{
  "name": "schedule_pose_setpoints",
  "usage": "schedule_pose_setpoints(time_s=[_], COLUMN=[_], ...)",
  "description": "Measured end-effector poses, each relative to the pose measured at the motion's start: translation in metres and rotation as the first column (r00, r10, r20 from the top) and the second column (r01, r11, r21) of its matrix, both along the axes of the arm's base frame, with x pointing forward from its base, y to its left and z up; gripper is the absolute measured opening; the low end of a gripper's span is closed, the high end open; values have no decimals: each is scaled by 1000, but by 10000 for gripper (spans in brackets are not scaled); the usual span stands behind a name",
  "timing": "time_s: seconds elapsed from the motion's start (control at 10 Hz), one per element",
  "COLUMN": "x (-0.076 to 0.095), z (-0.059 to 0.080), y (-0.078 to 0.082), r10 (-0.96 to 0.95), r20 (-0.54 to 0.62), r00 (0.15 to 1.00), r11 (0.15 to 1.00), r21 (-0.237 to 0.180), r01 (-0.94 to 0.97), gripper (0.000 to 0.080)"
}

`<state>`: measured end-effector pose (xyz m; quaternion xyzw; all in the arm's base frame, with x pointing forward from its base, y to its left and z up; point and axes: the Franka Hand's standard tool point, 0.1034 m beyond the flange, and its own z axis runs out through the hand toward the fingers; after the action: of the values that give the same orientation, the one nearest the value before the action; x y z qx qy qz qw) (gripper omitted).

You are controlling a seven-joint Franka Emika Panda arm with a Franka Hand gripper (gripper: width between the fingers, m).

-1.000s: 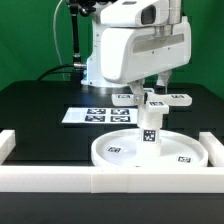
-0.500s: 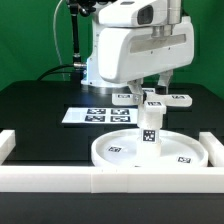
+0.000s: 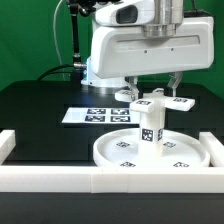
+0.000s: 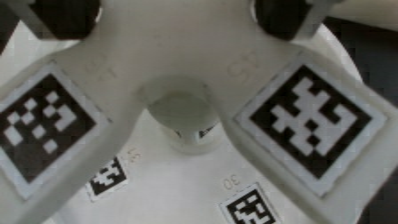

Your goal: Assemble round table

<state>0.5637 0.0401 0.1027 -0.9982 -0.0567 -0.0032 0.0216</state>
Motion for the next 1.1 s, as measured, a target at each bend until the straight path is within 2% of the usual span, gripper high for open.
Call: schedule_pose_setpoints(time_s=[0.2,0.4,0.5,0.6,0.8,1.1], x=[0,0,0,0,-1,-2], z=[0,-1,1,11,31,29], y=[0,0,-1,-1,1,1], r10=[-94,-106,-107,-109,-110,-109], r20=[-4,-6,-8,-8,-12,-14], r00=[996,994,994,994,994,994], r11=[996,994,994,994,994,994], r21=[0,-1,0,4,16,14], r01=[94,106,107,109,110,110], gripper=[436,436,585,636,646,649])
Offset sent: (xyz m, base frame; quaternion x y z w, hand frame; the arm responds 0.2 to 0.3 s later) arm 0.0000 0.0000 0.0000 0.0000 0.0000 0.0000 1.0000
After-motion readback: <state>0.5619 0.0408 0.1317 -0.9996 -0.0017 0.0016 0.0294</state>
